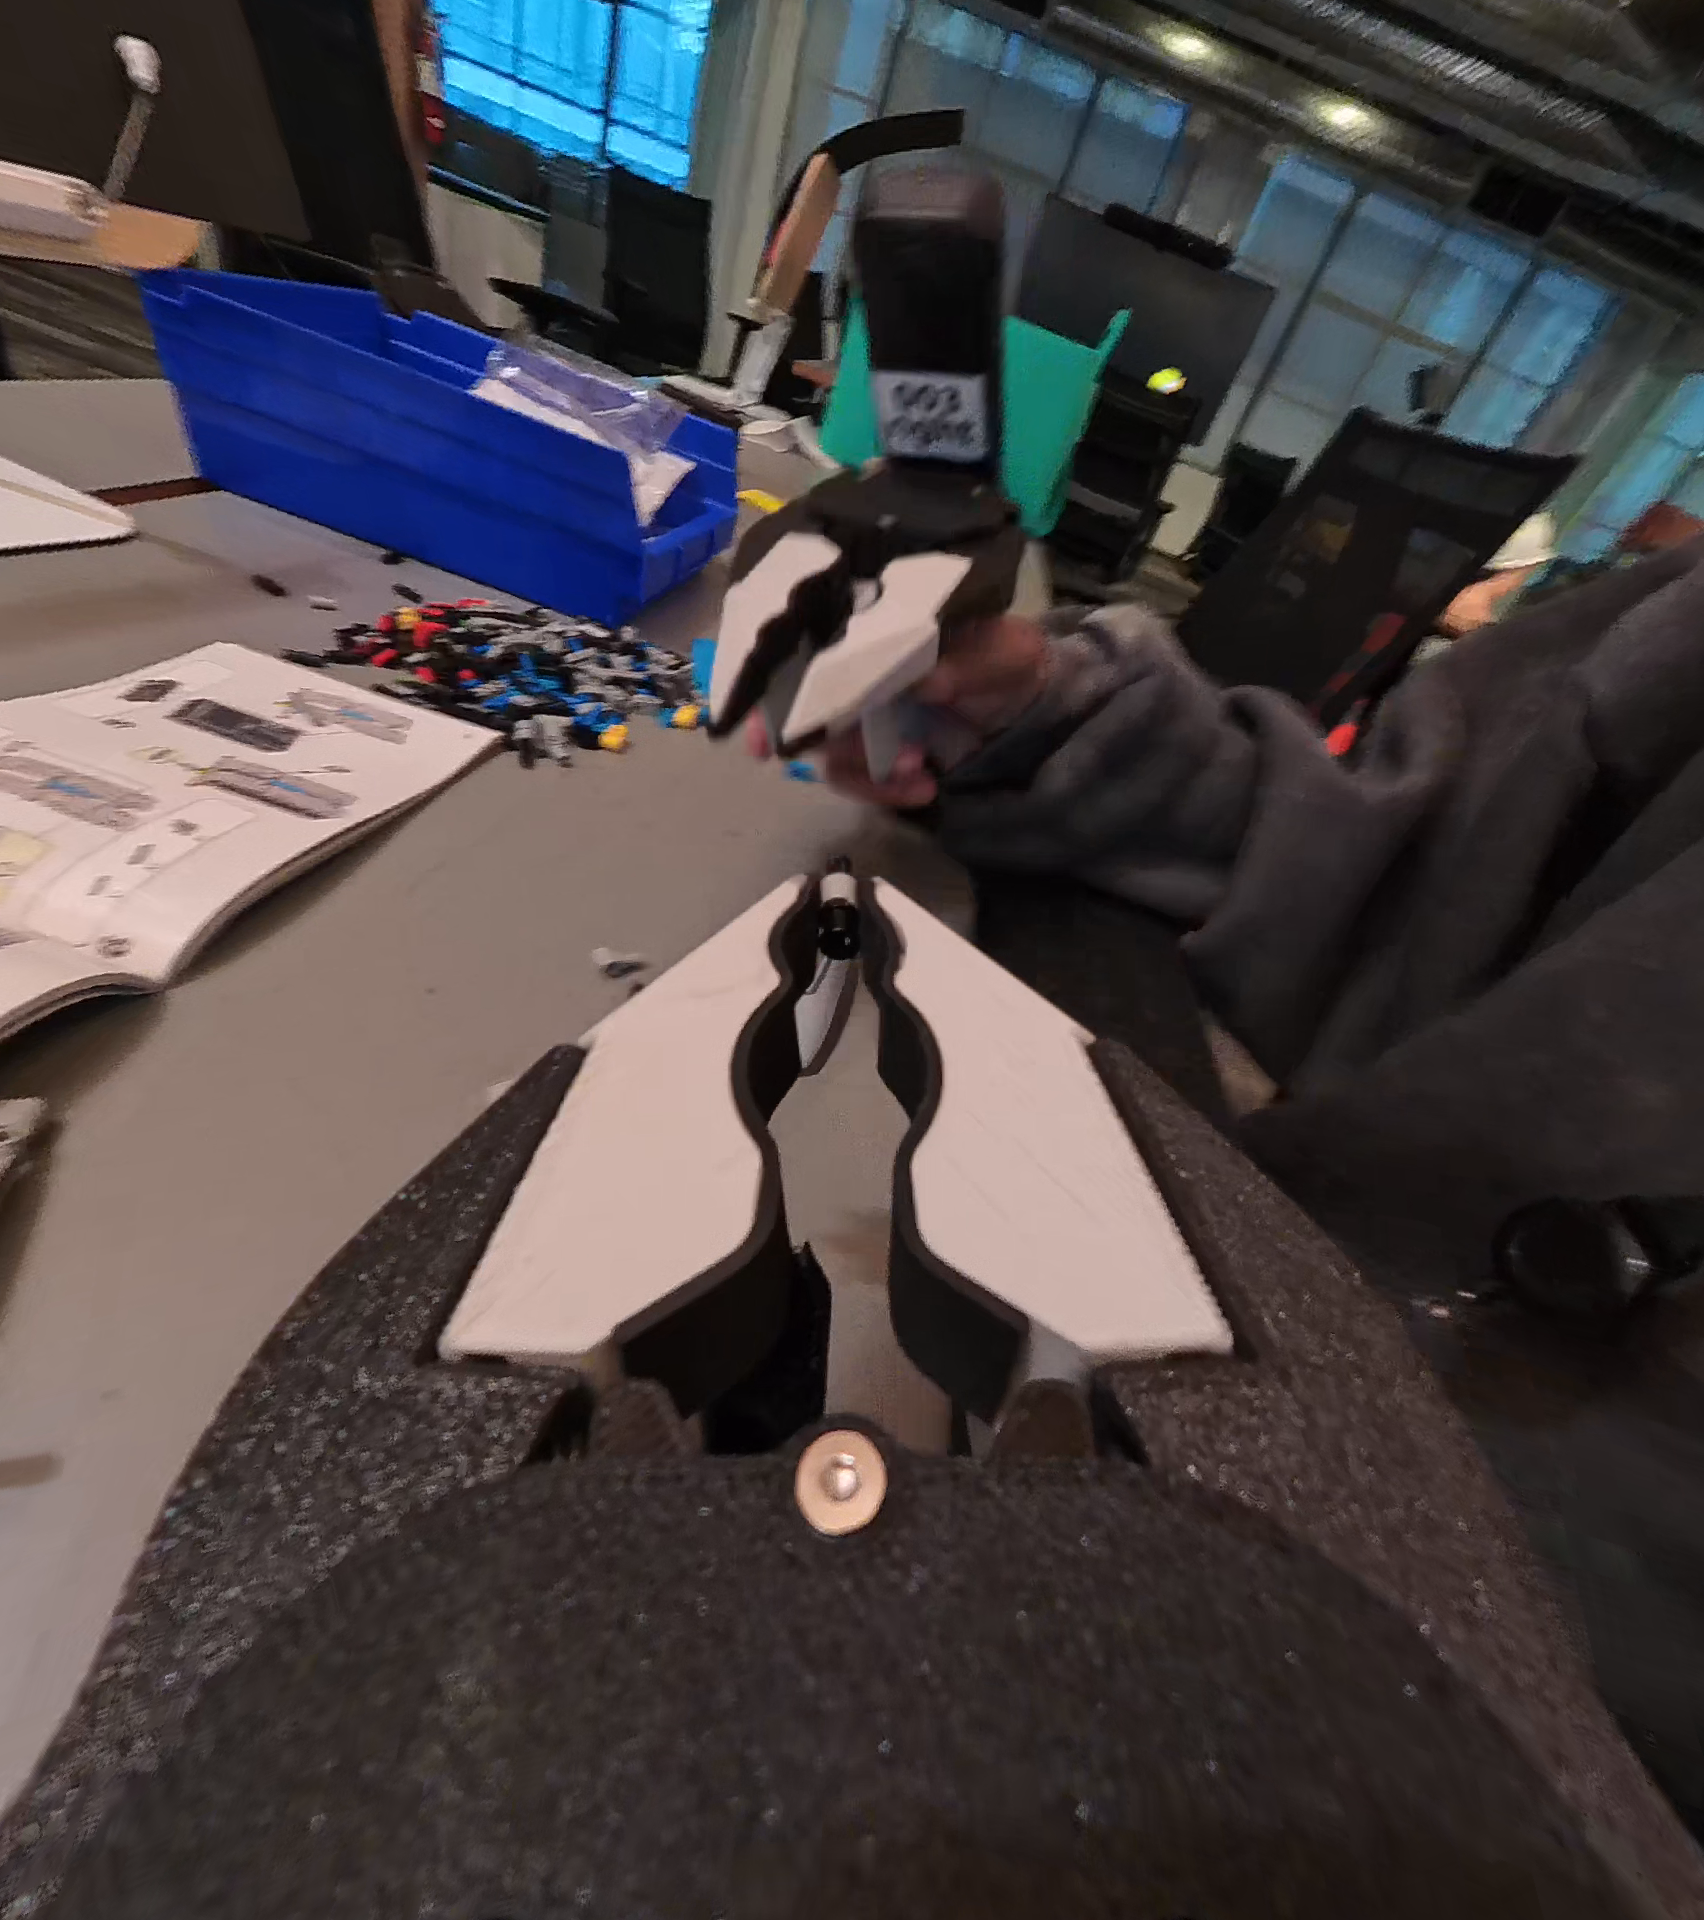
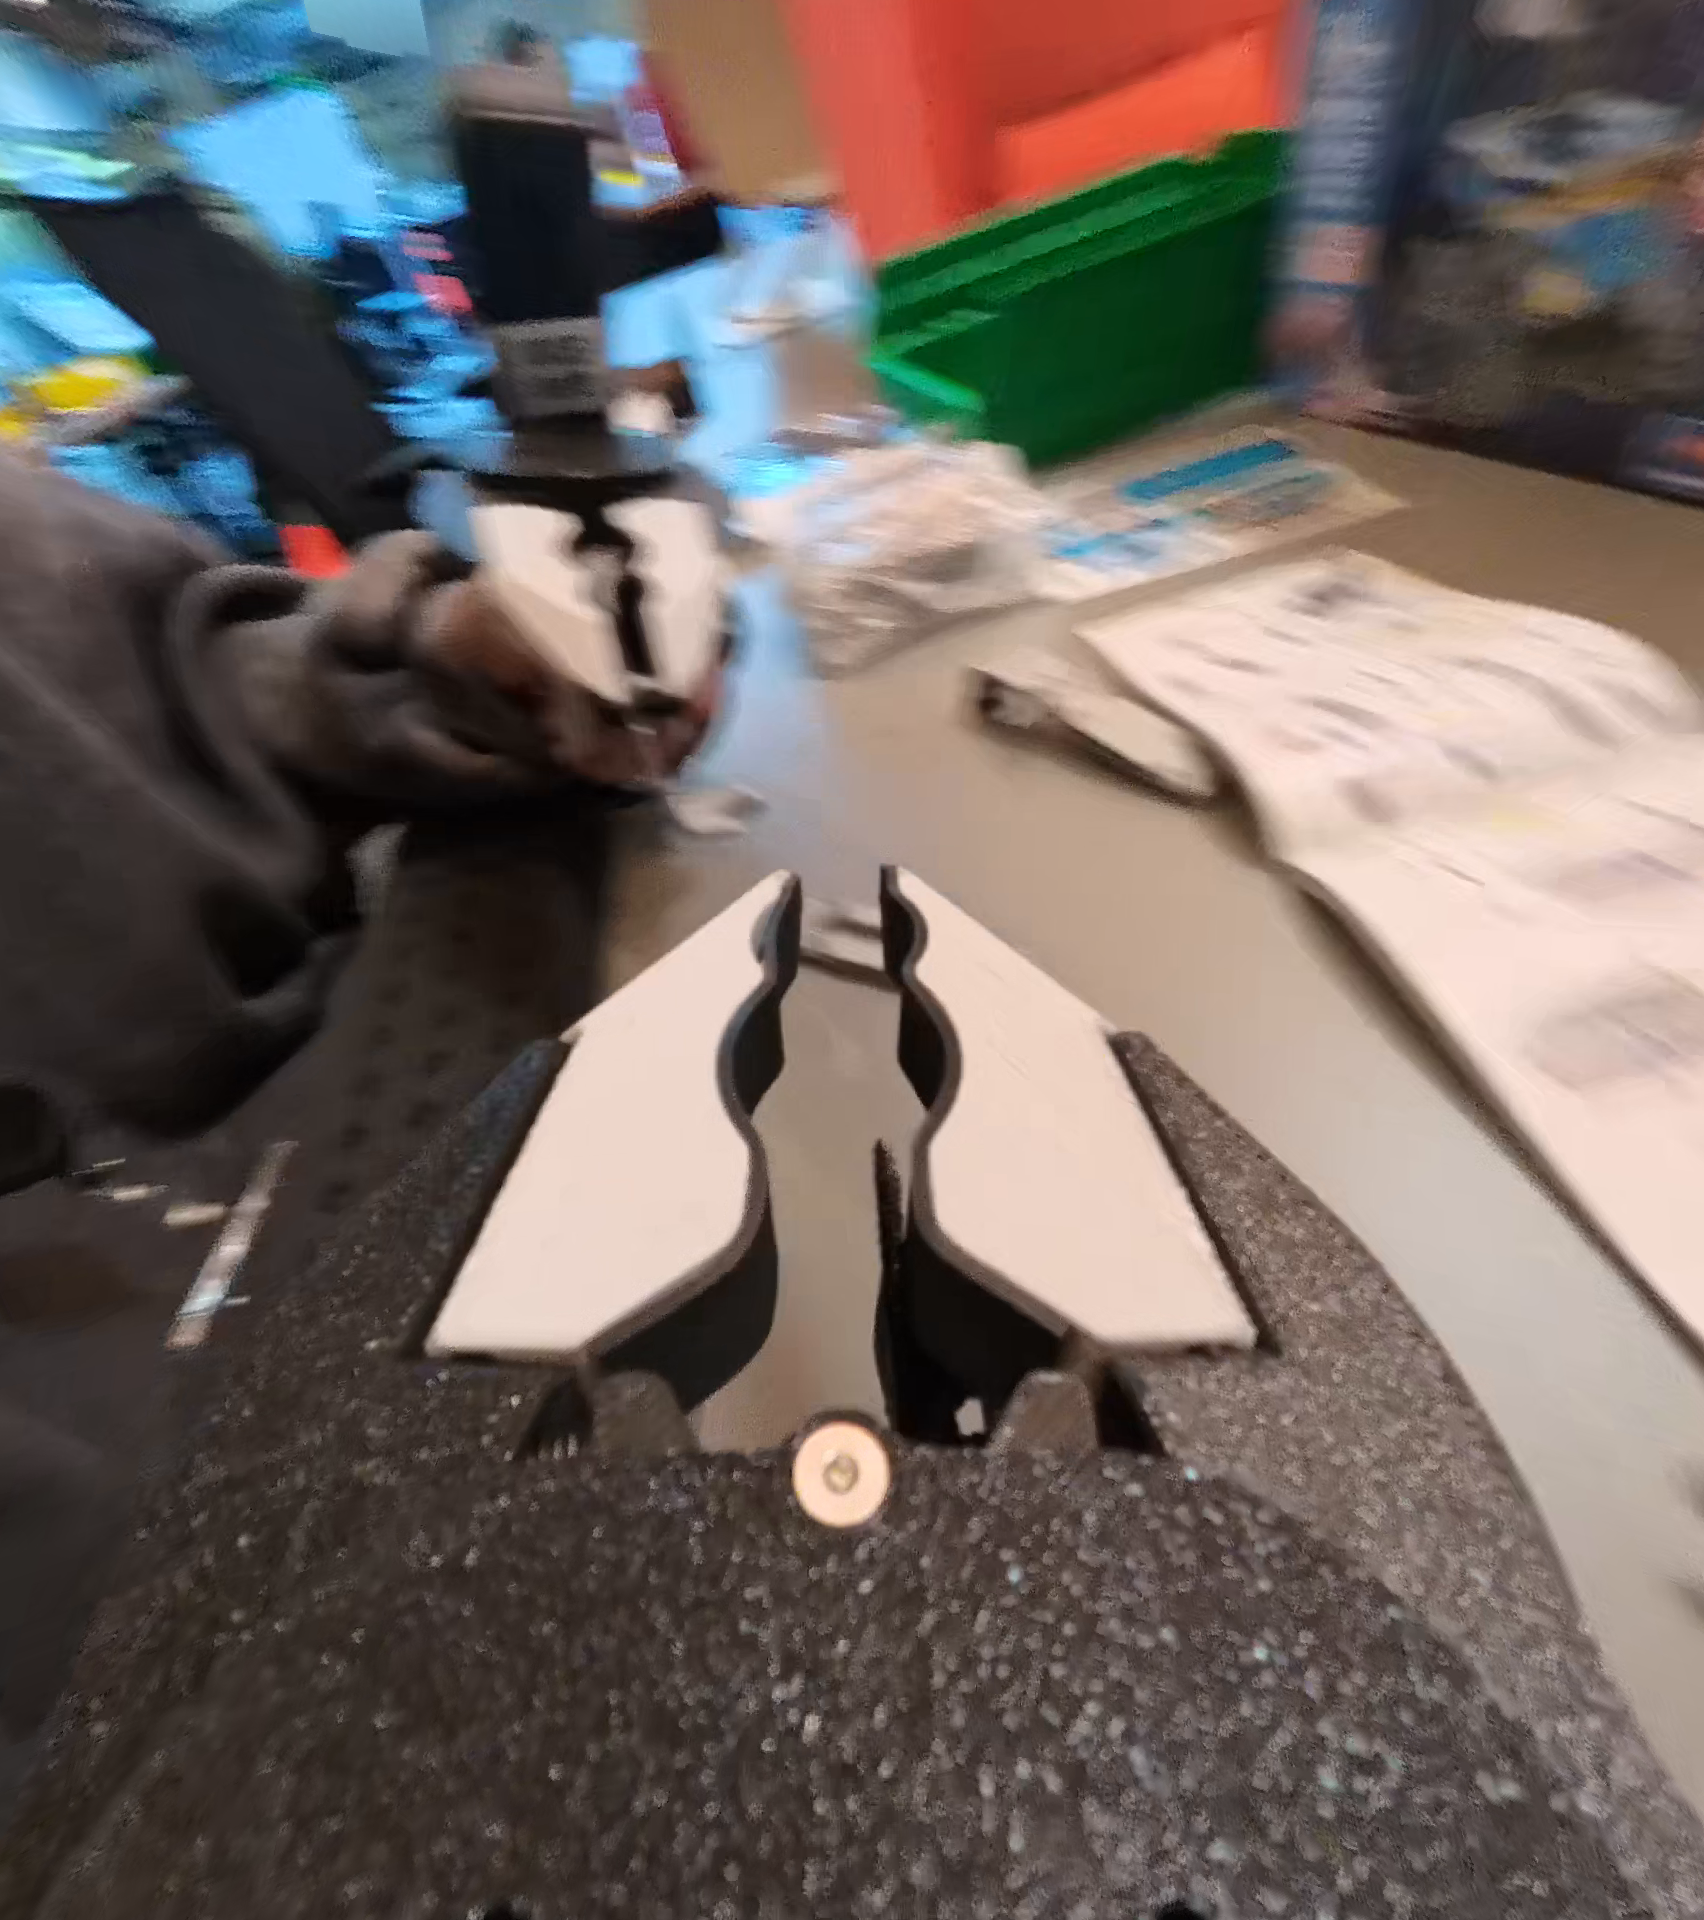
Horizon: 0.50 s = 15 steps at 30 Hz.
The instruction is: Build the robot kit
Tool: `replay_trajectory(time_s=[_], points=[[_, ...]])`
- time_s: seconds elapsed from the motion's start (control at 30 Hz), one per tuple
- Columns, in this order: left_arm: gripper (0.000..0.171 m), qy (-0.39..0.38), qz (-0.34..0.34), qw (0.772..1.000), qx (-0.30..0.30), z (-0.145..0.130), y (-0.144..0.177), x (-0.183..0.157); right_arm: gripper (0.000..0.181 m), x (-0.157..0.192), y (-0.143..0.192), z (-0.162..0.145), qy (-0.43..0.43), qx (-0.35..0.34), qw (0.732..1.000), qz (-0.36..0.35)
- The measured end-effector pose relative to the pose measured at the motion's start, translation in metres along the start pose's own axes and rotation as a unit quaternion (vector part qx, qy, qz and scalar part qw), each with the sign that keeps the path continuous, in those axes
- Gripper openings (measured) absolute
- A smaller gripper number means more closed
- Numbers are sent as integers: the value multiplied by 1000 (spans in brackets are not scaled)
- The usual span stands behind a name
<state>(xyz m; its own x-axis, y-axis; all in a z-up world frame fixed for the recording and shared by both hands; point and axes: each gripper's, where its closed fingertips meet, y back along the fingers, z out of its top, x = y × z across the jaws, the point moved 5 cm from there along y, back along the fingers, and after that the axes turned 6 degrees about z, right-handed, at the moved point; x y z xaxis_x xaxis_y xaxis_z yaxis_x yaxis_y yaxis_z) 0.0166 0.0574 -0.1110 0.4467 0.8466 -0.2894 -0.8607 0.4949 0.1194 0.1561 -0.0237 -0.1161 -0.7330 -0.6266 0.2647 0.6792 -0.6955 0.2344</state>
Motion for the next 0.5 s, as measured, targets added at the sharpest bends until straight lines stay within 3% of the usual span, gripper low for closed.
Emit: replay_trajectory(time_s=[0.07,0.17,0.27,0.5], points=[[6,-17,38,999,10,-3,-1,8,20,-20,27,-14,-9,53,995,-83],[6,-17,42,999,24,-7,-4,10,21,-15,30,-43,-18,157,984,-79],[6,-19,41,998,33,-9,-7,9,20,-12,10,-53,-4,187,980,-70],[6,-11,41,999,28,-8,-6,10,20,-39,-17,-64,-31,217,965,-144]])
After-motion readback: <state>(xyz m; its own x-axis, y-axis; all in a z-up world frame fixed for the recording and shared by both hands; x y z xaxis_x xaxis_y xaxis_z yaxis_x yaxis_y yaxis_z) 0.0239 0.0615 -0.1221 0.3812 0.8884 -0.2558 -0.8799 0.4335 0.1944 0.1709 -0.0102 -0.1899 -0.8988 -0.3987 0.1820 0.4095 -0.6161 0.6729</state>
